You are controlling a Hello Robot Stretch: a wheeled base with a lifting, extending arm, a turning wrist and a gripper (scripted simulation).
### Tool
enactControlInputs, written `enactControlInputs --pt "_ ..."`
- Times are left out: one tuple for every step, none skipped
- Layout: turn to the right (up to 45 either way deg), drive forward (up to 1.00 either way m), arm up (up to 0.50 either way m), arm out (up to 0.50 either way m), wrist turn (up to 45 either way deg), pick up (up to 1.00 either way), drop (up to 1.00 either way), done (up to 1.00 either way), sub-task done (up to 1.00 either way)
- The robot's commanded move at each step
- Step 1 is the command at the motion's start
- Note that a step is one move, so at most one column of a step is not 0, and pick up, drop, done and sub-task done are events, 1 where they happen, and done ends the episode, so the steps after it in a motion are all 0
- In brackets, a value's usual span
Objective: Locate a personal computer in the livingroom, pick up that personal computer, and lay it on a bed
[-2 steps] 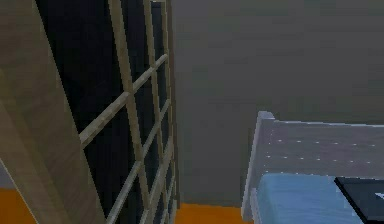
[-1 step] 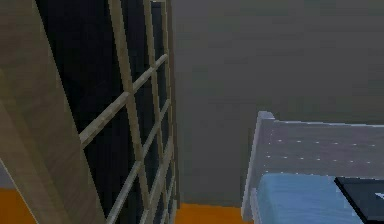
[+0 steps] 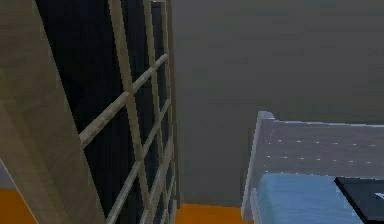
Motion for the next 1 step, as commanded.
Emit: enactControlInputs --pt "0.0 0.0 0.1 0.0 0.0 0.0 0.0 0.0 0.0"
